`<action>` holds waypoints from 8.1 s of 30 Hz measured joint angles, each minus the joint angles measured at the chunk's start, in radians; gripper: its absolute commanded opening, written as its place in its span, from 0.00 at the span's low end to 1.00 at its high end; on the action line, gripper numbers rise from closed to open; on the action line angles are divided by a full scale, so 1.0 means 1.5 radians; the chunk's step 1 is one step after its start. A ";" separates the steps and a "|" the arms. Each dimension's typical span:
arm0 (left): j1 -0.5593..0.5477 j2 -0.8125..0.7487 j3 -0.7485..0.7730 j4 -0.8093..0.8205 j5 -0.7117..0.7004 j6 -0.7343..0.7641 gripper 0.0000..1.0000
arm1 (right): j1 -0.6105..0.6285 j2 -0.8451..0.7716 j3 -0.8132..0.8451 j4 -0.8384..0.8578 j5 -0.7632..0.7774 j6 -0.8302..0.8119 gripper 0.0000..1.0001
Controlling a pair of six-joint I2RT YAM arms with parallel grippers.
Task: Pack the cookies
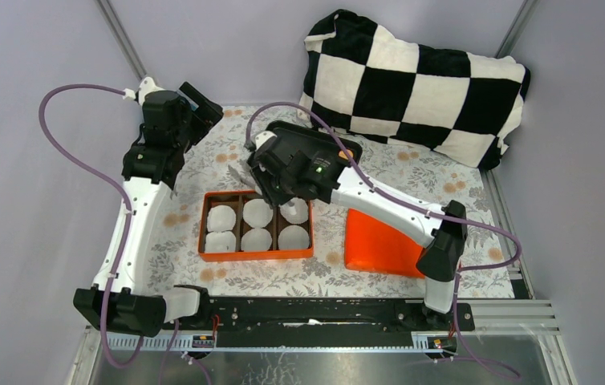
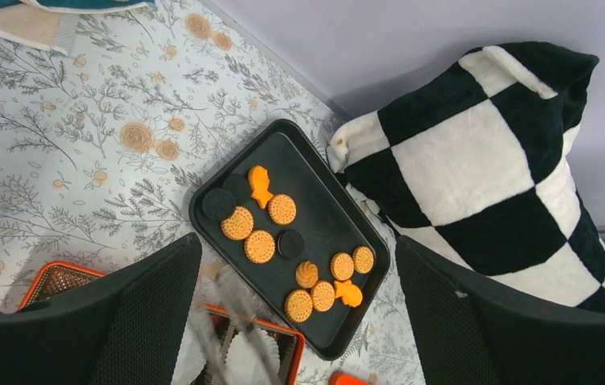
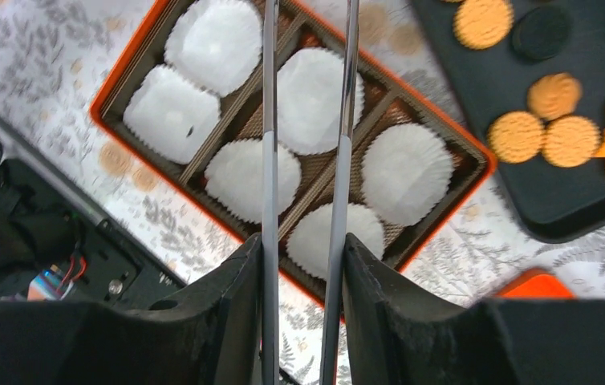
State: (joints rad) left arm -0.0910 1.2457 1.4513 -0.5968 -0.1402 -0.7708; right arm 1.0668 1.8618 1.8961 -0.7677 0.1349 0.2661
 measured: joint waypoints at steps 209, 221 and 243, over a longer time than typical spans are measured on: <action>0.178 0.031 -0.078 0.089 0.318 -0.016 0.96 | -0.284 -0.100 -0.289 0.040 0.092 0.011 0.48; 0.178 0.031 -0.083 0.089 0.319 -0.016 0.97 | -0.284 -0.078 -0.289 0.032 0.088 0.020 0.48; 0.178 0.032 -0.083 0.083 0.318 -0.011 0.97 | -0.288 -0.014 -0.208 0.047 0.043 0.029 0.00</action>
State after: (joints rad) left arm 0.1764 1.2930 1.3266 -0.4725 0.3363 -0.7879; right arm 0.6342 1.8400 1.5845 -0.6968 0.1989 0.3092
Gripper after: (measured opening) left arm 0.965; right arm 0.454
